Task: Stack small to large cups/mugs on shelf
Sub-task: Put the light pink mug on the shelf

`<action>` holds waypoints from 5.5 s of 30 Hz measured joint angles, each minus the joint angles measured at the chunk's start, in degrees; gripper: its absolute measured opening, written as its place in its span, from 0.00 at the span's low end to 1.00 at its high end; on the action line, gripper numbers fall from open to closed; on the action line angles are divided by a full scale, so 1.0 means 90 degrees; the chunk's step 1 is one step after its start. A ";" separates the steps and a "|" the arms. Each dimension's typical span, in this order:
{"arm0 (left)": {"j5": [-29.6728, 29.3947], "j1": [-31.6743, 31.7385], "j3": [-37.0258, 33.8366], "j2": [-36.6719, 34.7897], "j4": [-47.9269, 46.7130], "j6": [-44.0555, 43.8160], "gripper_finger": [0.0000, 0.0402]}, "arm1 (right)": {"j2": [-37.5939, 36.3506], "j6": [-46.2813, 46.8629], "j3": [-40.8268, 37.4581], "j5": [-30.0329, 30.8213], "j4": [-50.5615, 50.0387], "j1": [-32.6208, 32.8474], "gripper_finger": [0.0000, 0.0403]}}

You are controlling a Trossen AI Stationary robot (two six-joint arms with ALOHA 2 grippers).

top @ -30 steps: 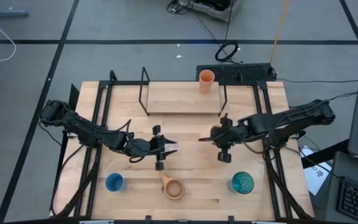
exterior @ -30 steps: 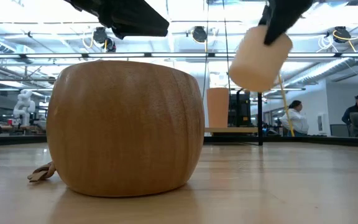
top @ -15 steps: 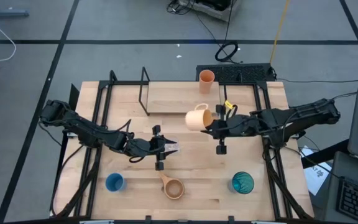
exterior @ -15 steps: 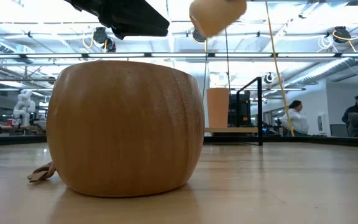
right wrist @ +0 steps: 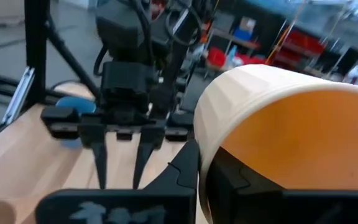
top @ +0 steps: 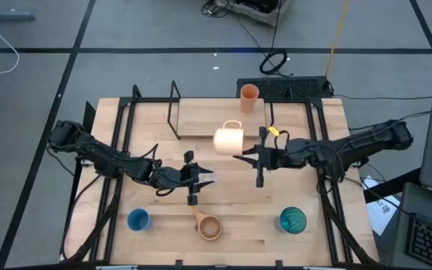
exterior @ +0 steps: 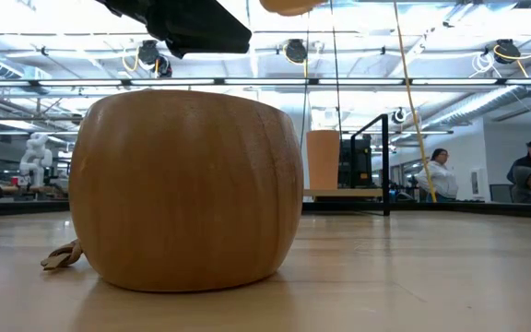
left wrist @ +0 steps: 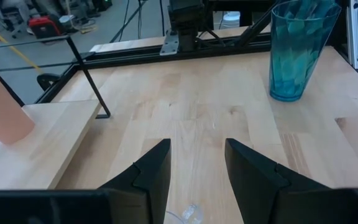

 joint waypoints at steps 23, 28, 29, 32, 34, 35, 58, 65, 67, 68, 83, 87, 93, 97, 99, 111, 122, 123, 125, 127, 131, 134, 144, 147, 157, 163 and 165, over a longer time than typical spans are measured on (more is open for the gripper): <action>-0.0066 0.0000 0.0005 -0.0563 0.0146 0.0401 0.38 | -0.0641 -0.2679 -0.0910 -0.0023 0.0320 0.0129 0.01; -0.0066 0.0000 0.0005 -0.0554 0.0123 0.0398 0.38 | -0.0638 -0.3558 -0.0910 -0.0023 0.0257 0.0129 0.01; -0.0066 0.0005 0.0005 -0.0554 0.0121 0.0398 0.38 | -0.0638 -0.3723 -0.0910 -0.0023 0.0222 0.0129 0.01; -0.0066 0.0010 0.0005 -0.0554 0.0124 0.0404 0.38 | -0.0638 -0.4171 -0.0910 -0.0023 0.0127 0.0129 0.01; -0.0066 0.0010 0.0005 -0.0554 0.0165 0.0472 0.38 | -0.0638 -0.4419 -0.0910 -0.0015 0.0050 0.0129 0.01; -0.0066 0.0010 0.0005 -0.0554 0.0172 0.0487 0.38 | -0.0638 -0.4511 -0.0910 -0.0013 0.0025 0.0129 0.01; -0.0498 -0.0005 0.0003 -0.0554 0.0187 0.0682 0.38 | -0.0636 -0.3658 -0.0910 0.0008 -0.0117 0.0129 0.00; -0.0510 -0.0005 0.0002 -0.0551 0.0287 0.0661 0.38 | -0.0636 -0.3573 -0.0910 0.0009 -0.0117 0.0152 0.00; -0.0510 -0.0005 0.0002 -0.0551 0.0301 0.0662 0.38 | -0.0636 -0.3401 -0.0910 0.0011 -0.0117 0.0172 0.00; -0.0510 -0.0005 0.0002 -0.0551 0.0301 0.0669 0.38 | -0.0636 -0.3269 -0.0910 0.0011 -0.0117 0.0195 0.00; -0.1009 -0.0130 0.0002 -0.1727 0.0024 0.1165 0.38 | -0.0636 -0.1110 -0.0910 0.0039 -0.0110 0.0493 0.00; -0.1048 -0.0165 0.0047 -0.1764 0.0024 0.1382 0.38 | -0.0636 -0.0454 -0.0909 0.0754 0.0052 0.0491 0.00; -0.1061 -0.0100 0.0443 -0.1551 -0.0281 0.1236 0.43 | -0.0568 0.0927 -0.0903 0.1715 0.0281 0.0465 0.00; -0.1037 -0.0041 0.0977 -0.1227 -0.1127 0.1235 0.54 | -0.0412 0.1903 -0.0900 0.1680 0.0088 0.0434 0.00; -0.0832 0.0005 0.1237 -0.1023 -0.1636 0.1270 0.59 | -0.0313 0.2271 -0.0898 0.1661 -0.0081 0.0432 0.00; -0.0546 0.0114 0.2047 0.0007 -0.2055 0.1977 0.65 | -0.0114 0.3961 -0.0898 0.0356 -0.1048 0.0304 0.00; 0.0466 0.0379 0.2040 0.0442 -0.2161 0.0687 0.71 | -0.0136 0.3954 -0.0611 -0.0359 -0.2117 0.0207 0.00; 0.0367 0.0381 0.2025 0.0556 -0.2132 0.0653 0.74 | -0.0134 0.3880 -0.0611 -0.0409 -0.2135 0.0183 0.00; 0.0037 0.0389 0.2036 0.0798 -0.1741 0.0616 0.81 | -0.0136 0.3885 -0.0611 -0.0524 -0.2188 0.0114 0.00; -0.0504 0.0386 0.2037 0.1044 -0.1481 0.0711 0.88 | -0.0135 0.4124 -0.0611 -0.0544 -0.2214 0.0015 0.00; -0.1459 0.0357 0.2035 0.1457 -0.0960 0.0910 0.98 | -0.0136 0.4647 -0.0609 -0.0527 -0.2304 -0.0186 0.00; -0.1729 0.0348 0.2040 0.1613 -0.0773 0.1127 0.97 | -0.0136 0.5064 -0.0609 -0.0548 -0.2287 -0.0331 0.00; -0.2385 0.0470 0.2040 0.2180 -0.0228 0.2517 0.99 | -0.0136 0.5361 -0.0609 -0.0764 -0.2259 -0.0731 0.00; -0.2336 0.0561 0.2040 0.2281 0.0057 0.2680 1.00 | -0.0136 0.5361 -0.0609 -0.0839 -0.2255 -0.0767 0.00; -0.1698 0.0899 0.2040 0.2368 0.0382 0.2532 1.00 | -0.0136 0.5314 -0.0609 -0.0856 -0.2109 -0.0770 0.01; -0.1370 0.1005 0.2040 0.2368 0.0338 0.2623 1.00 | -0.0136 0.5306 -0.0611 -0.1030 -0.2047 -0.0767 0.01; -0.1396 0.1015 0.2040 0.2365 0.0289 0.2624 1.00 | -0.0136 0.5302 -0.0611 -0.1089 -0.2044 -0.0770 0.01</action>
